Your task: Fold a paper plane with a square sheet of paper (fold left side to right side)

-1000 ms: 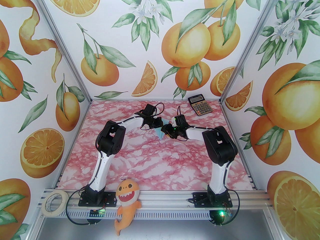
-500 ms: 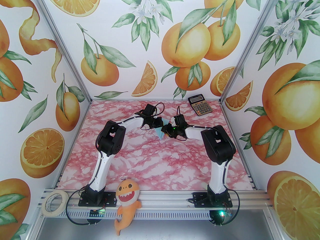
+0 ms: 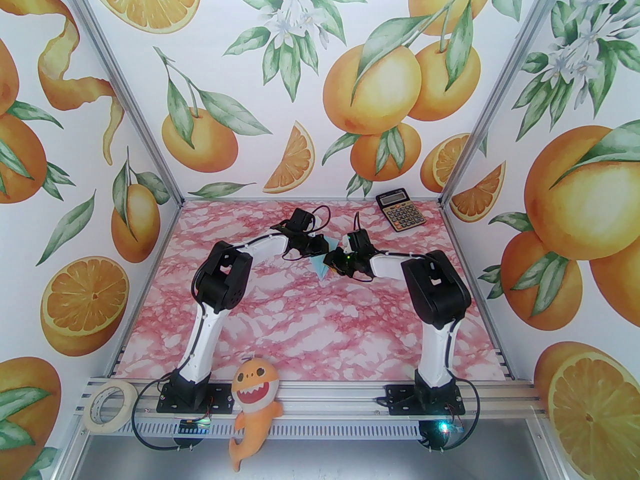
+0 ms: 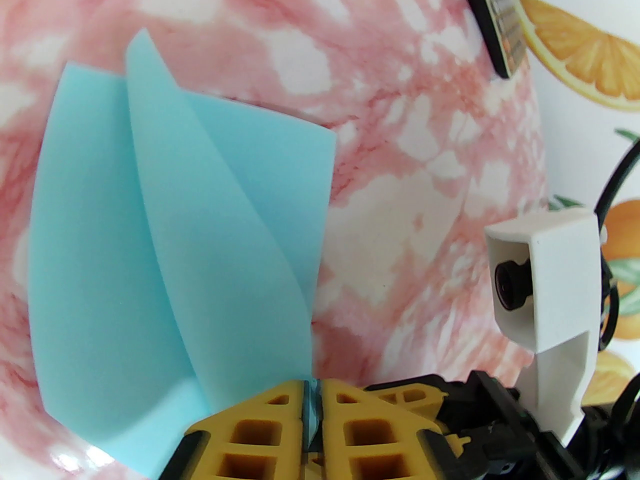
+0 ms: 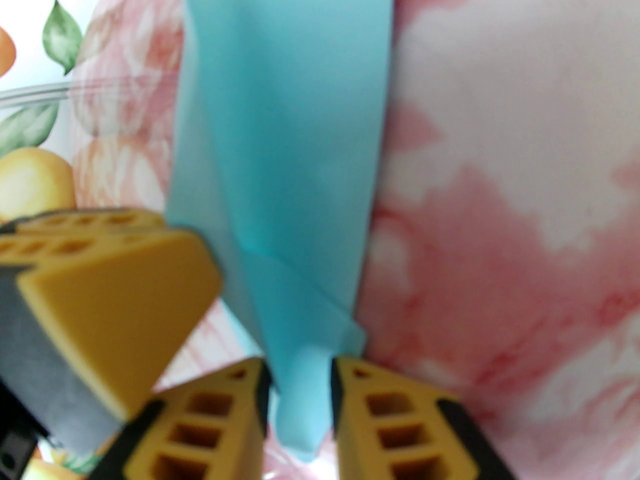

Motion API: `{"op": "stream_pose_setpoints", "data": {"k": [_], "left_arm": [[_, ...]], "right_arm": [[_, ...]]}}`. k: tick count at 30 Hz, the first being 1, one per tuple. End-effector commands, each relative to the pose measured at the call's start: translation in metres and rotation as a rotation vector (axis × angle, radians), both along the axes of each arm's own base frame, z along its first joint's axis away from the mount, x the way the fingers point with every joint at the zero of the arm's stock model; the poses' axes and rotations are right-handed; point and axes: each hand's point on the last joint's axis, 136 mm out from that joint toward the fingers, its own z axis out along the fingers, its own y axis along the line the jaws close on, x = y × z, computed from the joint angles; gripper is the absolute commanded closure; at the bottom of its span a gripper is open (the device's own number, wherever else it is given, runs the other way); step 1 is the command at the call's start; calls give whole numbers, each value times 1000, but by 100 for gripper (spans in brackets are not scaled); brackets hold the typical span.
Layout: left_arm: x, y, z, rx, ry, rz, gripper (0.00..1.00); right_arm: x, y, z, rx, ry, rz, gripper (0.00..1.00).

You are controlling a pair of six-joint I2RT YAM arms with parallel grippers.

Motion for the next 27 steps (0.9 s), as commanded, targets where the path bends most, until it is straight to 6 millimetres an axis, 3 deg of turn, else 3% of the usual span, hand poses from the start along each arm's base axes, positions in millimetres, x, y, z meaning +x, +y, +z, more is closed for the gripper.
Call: {"op": "stream_pose_setpoints", "data": {"k": [1,3,6,10,17,27], "left_arm": [[9,-1,33,-37,-61,-9,68],[11,7,39,-30,-69,1,62],[12,22,41,-18,-78,18,62],[6,31,25,-3,-50,18,64],[-6,24,-1,6,-1,-7,71],[-15,4,-8,-15,13,-35,83]], "right_arm": [[-8,-13,-25,-58,43,-18,72],[-8,-12,-25,-56,42,-17,72],[-7,-14,-24,-54,38,-21,72],[-6,-16,-23,-51,36,-24,72],[-6,-18,-21,-49,31,-28,72],[-3,-15,-3,-26,-2,-15,65]]}}
